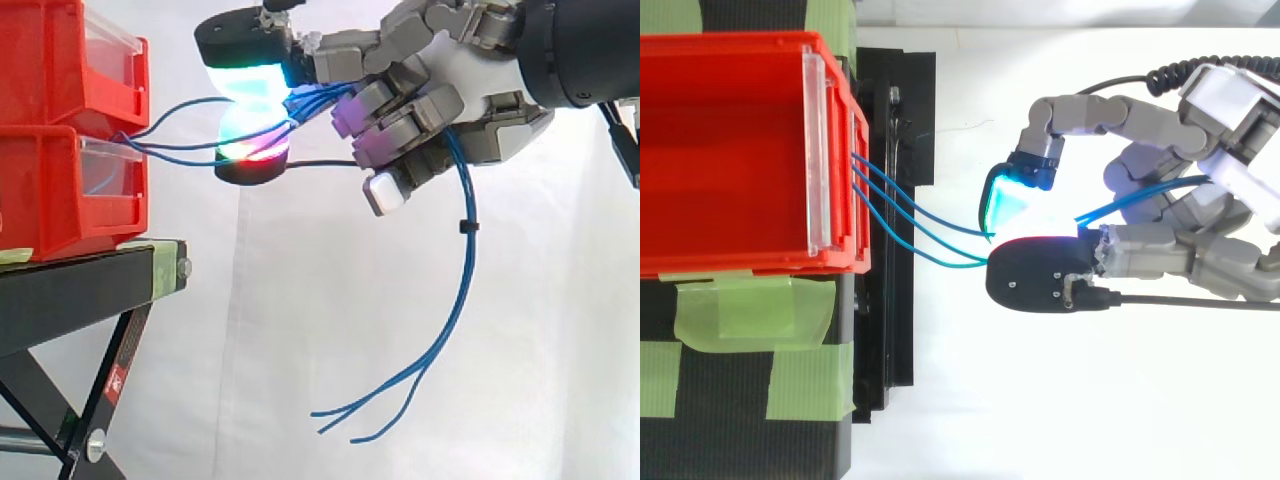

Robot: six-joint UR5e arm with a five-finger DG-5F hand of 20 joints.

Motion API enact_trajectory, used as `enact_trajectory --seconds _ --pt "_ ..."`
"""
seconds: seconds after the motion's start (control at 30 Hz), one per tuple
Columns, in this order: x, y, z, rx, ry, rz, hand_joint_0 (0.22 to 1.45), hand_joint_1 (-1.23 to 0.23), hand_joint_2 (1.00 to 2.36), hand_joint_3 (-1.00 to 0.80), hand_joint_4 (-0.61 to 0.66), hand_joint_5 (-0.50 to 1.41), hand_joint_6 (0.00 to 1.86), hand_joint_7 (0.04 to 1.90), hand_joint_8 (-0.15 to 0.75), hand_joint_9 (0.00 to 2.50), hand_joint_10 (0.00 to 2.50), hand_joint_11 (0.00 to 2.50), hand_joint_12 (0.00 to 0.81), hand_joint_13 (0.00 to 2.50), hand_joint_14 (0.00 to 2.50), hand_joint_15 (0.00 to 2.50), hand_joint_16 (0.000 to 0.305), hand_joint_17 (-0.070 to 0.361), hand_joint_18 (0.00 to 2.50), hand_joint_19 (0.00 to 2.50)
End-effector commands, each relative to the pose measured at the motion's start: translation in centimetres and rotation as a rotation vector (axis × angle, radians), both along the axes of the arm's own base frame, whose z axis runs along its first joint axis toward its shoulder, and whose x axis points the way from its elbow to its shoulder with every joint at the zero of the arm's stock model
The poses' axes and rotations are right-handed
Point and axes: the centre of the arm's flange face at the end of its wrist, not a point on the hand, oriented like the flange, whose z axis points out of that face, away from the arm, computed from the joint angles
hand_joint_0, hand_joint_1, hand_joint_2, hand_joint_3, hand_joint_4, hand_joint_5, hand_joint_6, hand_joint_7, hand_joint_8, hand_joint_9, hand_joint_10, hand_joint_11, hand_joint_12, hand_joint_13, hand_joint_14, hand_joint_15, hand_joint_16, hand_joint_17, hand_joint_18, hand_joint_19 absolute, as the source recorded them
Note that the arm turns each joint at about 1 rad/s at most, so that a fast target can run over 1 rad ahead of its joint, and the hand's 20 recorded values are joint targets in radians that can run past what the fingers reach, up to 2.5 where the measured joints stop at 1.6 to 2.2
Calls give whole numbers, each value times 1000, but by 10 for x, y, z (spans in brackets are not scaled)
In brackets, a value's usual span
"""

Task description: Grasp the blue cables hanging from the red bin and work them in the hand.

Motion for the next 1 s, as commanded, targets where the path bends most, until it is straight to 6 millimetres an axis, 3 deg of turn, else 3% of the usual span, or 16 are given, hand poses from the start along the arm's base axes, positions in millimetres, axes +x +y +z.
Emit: enact_trajectory --seconds 0.0,0.97 --pt "0 0 0 0 0 0 941 -634 1021 -443 246 294 477 1360 350 1601 2500 2500 470 1747 2500 1461 186 139 2483 559" --pt "0 0 0 0 0 0 944 -628 1021 -445 249 279 488 1353 350 1601 2500 2500 470 1747 2500 1461 186 139 2483 559"
